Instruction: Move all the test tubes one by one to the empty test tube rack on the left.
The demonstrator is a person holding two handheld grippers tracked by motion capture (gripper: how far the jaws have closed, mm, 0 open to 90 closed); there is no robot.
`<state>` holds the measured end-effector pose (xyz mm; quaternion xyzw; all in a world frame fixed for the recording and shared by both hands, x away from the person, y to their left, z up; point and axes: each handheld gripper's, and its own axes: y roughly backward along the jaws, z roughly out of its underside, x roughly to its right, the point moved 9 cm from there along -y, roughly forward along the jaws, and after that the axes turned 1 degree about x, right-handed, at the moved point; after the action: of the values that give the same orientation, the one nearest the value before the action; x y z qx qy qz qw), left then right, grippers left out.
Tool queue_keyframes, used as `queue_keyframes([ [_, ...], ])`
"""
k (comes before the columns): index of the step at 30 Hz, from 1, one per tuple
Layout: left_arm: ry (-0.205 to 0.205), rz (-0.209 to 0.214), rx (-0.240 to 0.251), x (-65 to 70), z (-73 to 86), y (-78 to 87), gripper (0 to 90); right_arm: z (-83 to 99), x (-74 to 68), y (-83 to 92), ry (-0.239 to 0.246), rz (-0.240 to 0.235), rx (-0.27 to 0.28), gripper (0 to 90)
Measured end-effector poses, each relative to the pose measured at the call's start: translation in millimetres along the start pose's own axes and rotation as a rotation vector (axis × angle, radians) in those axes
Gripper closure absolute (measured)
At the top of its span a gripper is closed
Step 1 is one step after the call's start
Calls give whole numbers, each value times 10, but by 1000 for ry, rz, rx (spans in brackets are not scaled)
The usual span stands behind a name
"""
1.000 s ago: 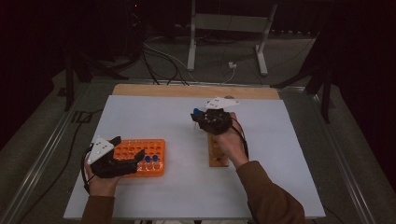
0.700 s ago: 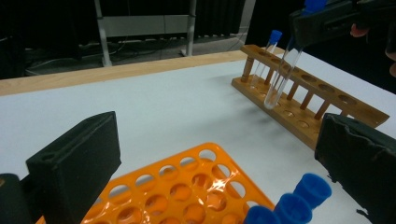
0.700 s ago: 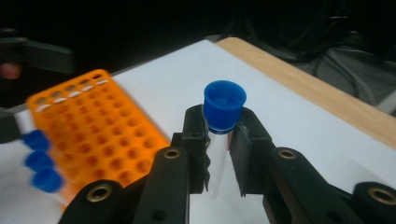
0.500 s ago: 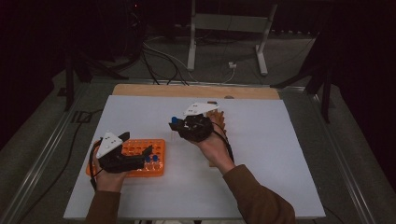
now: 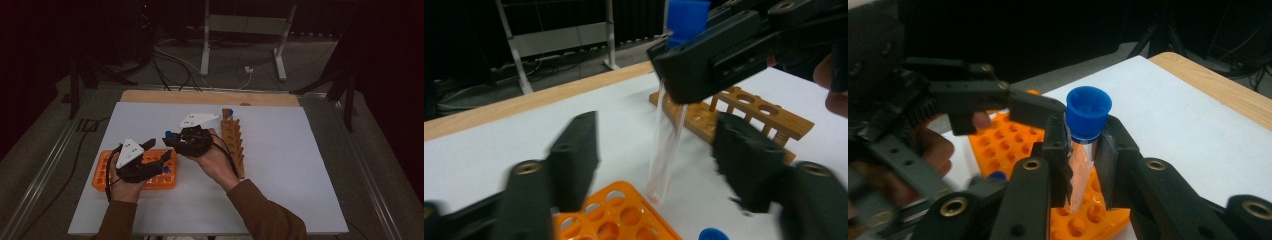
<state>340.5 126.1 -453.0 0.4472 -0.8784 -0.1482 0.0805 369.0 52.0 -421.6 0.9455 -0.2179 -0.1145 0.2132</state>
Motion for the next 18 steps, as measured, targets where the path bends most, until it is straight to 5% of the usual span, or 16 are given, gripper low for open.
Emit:
queue_keyframes([
  [8,-25,6,-4,34,5,-26,701,2,-46,-12,-11,-23,-2,766],
  [18,-44,21,0,65,3,-44,777,8,-41,-9,-4,-26,-4,769],
])
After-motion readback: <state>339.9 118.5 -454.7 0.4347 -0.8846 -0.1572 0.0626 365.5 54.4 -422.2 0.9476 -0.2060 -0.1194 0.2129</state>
